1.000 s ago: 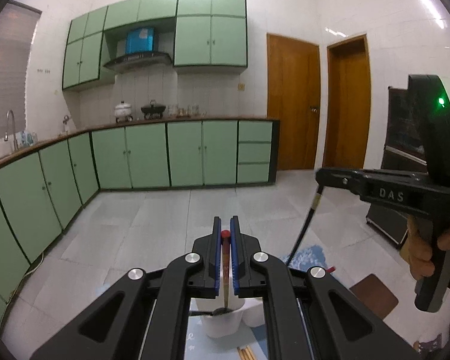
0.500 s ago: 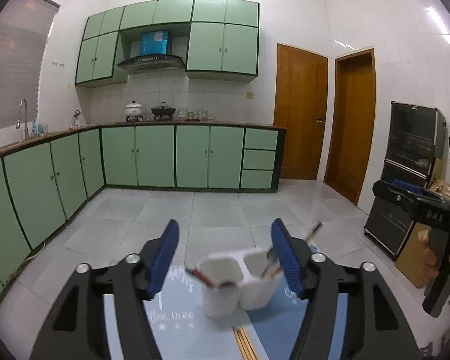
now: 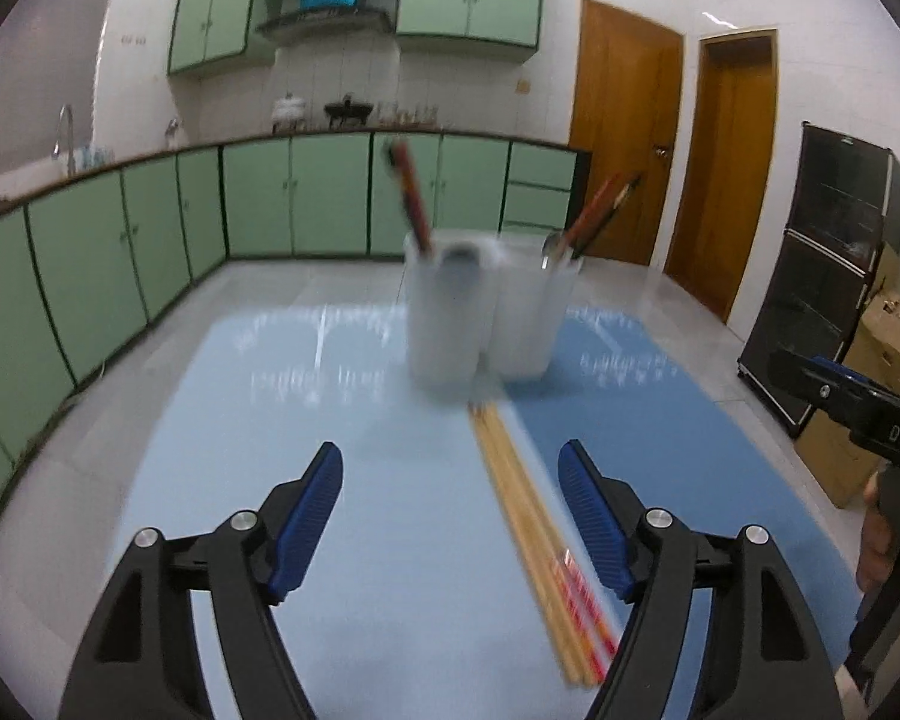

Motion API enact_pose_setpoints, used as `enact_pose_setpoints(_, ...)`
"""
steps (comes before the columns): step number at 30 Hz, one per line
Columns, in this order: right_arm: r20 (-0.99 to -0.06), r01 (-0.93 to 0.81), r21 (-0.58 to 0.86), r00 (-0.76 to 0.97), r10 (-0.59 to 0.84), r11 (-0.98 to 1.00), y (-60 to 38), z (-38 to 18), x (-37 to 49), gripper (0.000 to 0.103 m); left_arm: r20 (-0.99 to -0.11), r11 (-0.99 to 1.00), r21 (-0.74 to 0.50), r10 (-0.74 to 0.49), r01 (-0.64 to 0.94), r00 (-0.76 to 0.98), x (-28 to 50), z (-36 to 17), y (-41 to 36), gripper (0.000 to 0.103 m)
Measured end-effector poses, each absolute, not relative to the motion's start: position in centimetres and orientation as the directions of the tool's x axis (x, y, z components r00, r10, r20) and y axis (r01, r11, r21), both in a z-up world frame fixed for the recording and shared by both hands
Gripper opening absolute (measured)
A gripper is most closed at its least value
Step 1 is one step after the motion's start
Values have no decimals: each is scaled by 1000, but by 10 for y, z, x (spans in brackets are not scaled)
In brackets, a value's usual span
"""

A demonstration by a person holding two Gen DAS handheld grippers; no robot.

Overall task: Organize utensils
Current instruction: 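Move both tools back to the remaining wooden chopsticks on the mat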

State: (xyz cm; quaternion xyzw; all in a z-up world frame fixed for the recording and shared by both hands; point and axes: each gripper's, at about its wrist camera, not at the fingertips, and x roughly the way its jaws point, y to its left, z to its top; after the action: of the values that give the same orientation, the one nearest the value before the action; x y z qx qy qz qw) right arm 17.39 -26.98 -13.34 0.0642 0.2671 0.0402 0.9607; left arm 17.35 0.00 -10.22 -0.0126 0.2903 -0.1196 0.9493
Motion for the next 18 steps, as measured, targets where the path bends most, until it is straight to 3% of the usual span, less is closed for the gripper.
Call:
enact_pose_setpoints(8,-578,-76,110,806,127,991,-222,-182,149,95,-599,977,-91,-208,192,773,154,-137,10,73)
enact_pose_setpoints(12,-594,-110,59,795,124,992,-202,-195,136,83,-605,980,-91,-195,176,772,147,-141,18,73)
enact_pose_setpoints(18,-605,-113,49,787,119,992,-192,-202,131,77,-606,984,-69,-174,167,776,141,-144,25,73)
